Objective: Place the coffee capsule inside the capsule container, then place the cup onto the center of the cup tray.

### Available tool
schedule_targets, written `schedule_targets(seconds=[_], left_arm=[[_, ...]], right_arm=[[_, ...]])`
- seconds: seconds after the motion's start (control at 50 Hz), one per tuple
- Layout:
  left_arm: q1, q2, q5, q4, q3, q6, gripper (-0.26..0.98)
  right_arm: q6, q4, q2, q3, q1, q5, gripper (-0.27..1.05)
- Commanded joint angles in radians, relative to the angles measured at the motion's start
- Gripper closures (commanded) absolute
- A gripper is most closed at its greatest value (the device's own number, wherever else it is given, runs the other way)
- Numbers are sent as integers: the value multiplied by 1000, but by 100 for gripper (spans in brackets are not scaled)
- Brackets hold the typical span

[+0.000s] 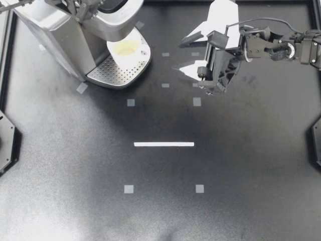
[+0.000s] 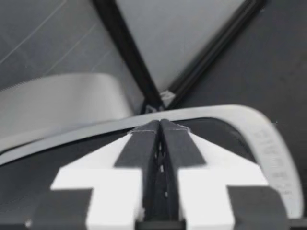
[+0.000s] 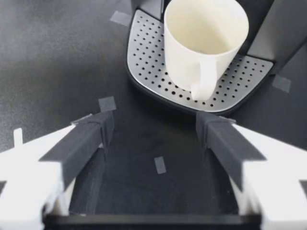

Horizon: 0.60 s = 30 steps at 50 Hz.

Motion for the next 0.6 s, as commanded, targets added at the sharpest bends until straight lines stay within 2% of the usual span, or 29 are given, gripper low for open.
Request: schedule_targets(seconds=[0.0,0.16,0.58], left_arm=[[-14,8,23,2,-43,9,60],[-18,41,64,2,-63,23,60],[-20,61,104,0,-49,25,60]], right_arm=[[-2,0,-26,-11,5,-11,13],[-2,0,-26,-11,5,-14,13],[-6,0,-21,-11,5,-17,13]])
